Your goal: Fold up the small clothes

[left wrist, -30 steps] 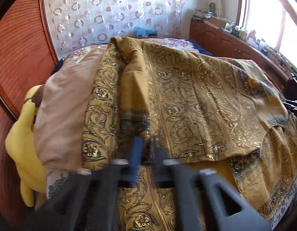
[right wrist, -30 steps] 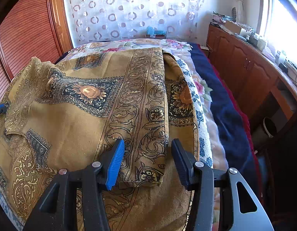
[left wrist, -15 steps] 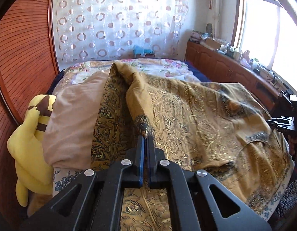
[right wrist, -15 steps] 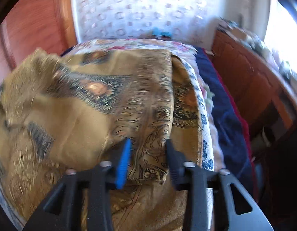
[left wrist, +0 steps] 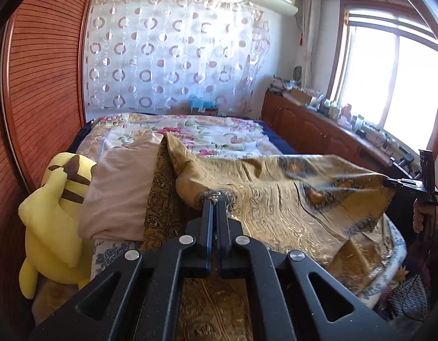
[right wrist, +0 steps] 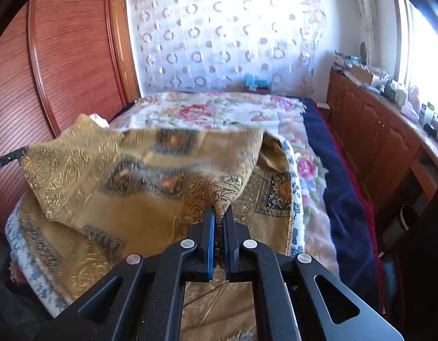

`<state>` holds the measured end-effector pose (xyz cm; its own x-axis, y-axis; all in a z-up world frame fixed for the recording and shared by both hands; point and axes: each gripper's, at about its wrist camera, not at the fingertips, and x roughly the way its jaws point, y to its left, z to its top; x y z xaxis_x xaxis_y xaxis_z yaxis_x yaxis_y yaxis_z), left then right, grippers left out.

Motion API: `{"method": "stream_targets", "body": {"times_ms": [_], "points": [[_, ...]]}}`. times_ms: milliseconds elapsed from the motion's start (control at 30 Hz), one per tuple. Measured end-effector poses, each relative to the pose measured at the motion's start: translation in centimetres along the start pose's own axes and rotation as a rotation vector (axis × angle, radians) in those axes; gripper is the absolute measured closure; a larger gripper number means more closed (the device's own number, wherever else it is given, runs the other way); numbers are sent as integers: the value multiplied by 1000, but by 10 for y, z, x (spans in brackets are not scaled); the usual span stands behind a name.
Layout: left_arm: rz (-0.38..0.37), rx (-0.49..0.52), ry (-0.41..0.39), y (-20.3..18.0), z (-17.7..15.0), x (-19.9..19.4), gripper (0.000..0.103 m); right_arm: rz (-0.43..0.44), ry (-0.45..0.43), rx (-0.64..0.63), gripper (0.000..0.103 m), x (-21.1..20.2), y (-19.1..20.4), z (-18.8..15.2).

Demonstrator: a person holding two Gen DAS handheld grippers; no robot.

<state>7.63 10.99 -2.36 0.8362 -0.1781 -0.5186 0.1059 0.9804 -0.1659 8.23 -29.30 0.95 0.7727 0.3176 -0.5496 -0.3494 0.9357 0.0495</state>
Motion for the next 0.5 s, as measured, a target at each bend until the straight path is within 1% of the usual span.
{"method": "stream_targets", "body": {"times_ms": [133,267,333,367,500], "points": [[-13,-15,6,3,-13,-13,100,18,-36,11,99,-29,0,-9],[7,-19,26,5,-34,-20,100,29,-26,14,99,-42,1,-32],[16,-25,38,8,-43,-20,100,21,1,6,99,-43,4,-46],[25,-25,46,10,-47,-19,100,25,14,10,99,-40,2,-47],[60,-29,109,15,-67,-4,100,29,107,30,99,-16,-1,-64]]}}
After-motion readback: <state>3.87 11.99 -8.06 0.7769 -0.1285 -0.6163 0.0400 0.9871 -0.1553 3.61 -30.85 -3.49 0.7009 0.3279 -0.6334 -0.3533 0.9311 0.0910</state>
